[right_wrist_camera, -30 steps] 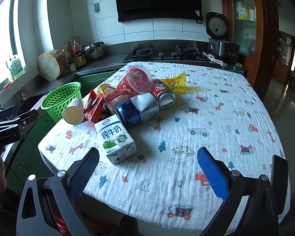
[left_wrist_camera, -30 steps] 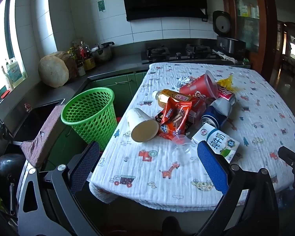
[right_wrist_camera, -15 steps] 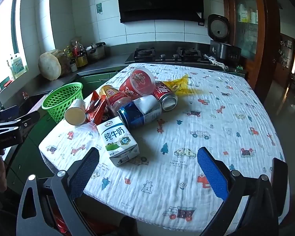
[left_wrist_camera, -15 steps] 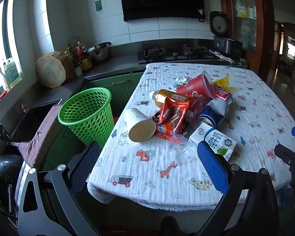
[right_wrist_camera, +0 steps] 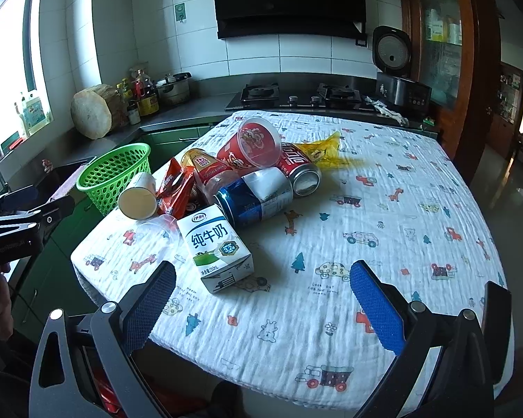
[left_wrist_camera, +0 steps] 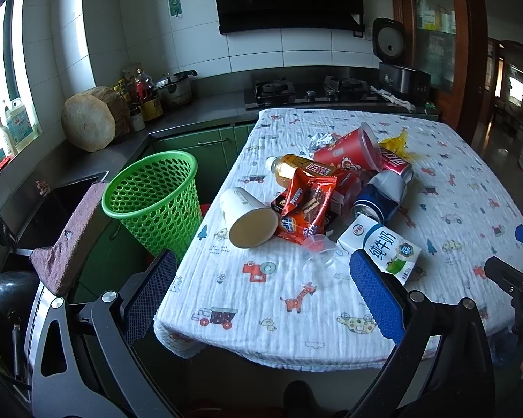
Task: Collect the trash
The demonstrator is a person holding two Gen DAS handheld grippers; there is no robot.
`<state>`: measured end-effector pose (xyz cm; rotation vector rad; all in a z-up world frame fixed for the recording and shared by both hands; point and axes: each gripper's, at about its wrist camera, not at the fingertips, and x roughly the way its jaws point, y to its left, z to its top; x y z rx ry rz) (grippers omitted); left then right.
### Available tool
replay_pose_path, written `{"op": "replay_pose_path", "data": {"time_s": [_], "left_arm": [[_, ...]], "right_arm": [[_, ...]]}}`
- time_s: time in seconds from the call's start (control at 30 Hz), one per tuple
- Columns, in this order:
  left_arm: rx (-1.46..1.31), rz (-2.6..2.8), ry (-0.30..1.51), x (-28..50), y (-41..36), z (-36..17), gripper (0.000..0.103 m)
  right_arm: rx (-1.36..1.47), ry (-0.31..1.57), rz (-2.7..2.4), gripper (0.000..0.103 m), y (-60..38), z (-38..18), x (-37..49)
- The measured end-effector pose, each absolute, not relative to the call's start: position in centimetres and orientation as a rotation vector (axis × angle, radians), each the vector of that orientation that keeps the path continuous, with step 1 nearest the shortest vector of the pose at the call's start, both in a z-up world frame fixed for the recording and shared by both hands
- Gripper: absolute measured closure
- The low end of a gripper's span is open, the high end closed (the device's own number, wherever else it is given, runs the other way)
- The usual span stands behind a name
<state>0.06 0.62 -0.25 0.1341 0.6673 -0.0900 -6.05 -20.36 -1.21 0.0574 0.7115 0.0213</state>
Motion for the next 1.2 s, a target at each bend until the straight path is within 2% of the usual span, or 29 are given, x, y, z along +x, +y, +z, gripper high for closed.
{"op": "replay_pose_path", "data": {"time_s": [1.2], "left_arm": [[0.129,-0.074,0.670,0.44,1.26,-0.33,0.005]], "right_arm": [[0.045,0.714,0.043,0.006,-19.70,-1.41,-5.51]]}}
